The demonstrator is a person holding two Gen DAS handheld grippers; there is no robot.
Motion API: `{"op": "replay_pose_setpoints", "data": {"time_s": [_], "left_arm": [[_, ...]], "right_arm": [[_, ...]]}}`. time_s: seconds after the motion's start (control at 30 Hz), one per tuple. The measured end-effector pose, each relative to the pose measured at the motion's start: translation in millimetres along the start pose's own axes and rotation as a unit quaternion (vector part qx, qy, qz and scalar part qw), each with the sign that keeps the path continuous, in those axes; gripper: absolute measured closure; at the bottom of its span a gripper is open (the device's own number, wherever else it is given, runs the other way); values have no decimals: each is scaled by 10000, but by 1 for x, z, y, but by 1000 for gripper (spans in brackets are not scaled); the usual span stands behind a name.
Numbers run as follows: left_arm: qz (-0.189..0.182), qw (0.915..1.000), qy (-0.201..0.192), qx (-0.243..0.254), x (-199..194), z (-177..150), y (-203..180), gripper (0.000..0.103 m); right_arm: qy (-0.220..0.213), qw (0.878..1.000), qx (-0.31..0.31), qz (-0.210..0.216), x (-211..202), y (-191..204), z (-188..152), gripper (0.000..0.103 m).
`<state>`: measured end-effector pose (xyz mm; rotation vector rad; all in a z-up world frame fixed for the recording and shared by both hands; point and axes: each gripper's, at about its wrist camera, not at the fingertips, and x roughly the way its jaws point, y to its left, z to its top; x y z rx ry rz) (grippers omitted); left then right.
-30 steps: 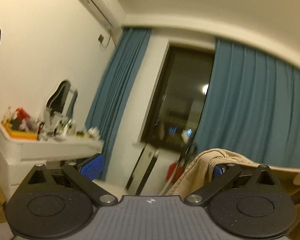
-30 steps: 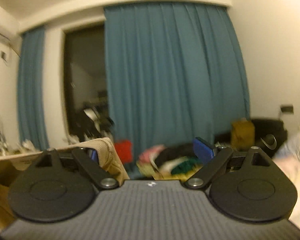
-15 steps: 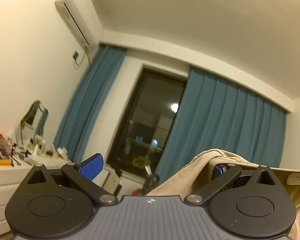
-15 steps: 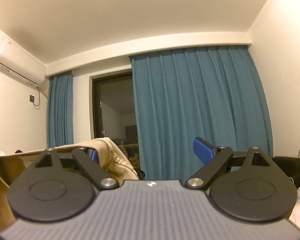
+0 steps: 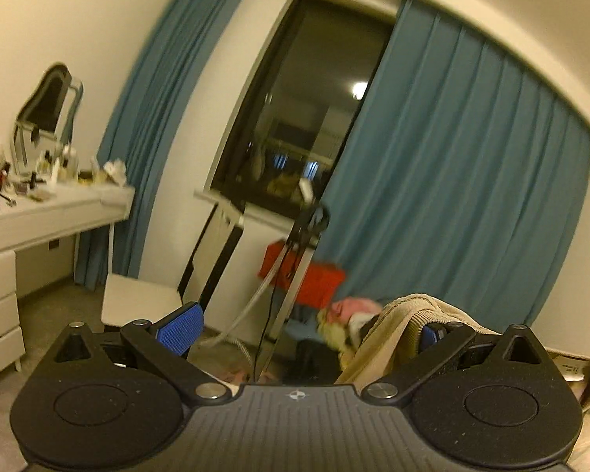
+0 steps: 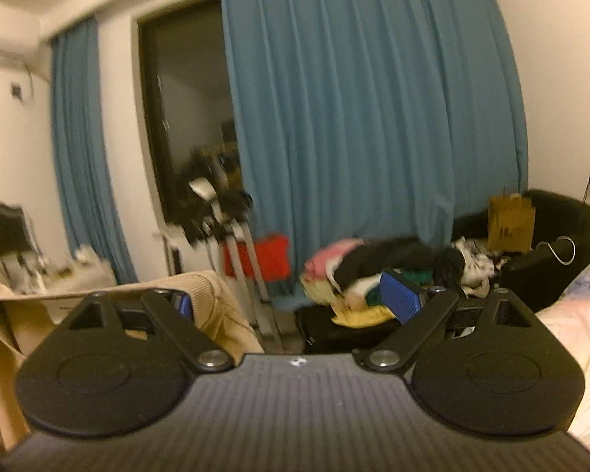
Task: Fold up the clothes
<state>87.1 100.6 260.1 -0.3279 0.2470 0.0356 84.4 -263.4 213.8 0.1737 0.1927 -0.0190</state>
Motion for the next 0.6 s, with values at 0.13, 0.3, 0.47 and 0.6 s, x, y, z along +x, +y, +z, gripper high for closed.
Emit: {"op": "replay_pose_setpoints", "data": {"time_s": [0.13,0.3,0.47,0.6], "left_arm": [[222,9996,16,180,119,-15,7,0],[478,9980,294,280,287,-52,14,0],[691,9899,1187,345,441,-138,46,0],[787,9718,2207,255,542,-211,78,0]], "right_arm": [[177,9995,-89,-257,97,0,-27,13],[414,9968,-299,-620,238,3,-68,13],[1246,9889,-391,-714,348,-13,-145,12],[1906,9774,-463,-785,436,-26,-206,13]]}}
